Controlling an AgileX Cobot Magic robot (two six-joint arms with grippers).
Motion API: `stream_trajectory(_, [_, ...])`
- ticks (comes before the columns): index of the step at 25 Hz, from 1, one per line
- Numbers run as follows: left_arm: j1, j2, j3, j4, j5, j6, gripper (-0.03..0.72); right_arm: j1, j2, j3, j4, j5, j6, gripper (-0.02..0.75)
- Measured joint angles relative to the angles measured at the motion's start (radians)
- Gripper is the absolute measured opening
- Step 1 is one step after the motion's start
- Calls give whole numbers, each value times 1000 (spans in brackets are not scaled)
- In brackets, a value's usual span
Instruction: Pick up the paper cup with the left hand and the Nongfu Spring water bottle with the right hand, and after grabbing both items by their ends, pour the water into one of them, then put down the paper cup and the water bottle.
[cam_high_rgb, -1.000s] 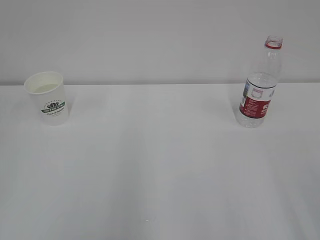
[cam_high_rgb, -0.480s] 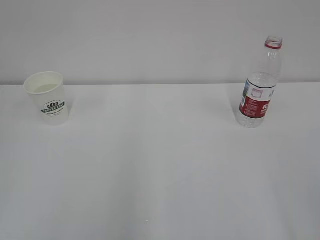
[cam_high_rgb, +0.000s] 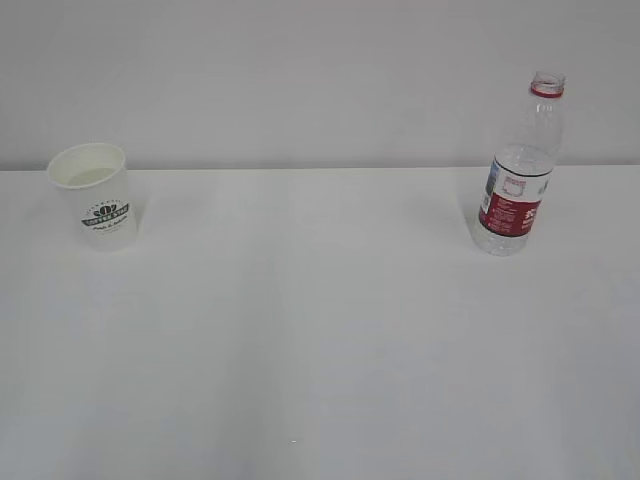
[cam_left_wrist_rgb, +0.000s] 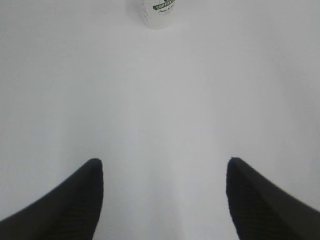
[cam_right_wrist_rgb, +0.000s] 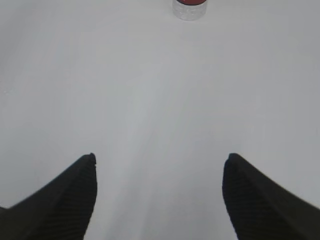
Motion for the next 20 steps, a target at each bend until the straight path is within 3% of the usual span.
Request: stream_trajectory(20, [0, -1, 0, 0, -21, 0, 561, 0, -2, 4, -2, 0, -3, 587])
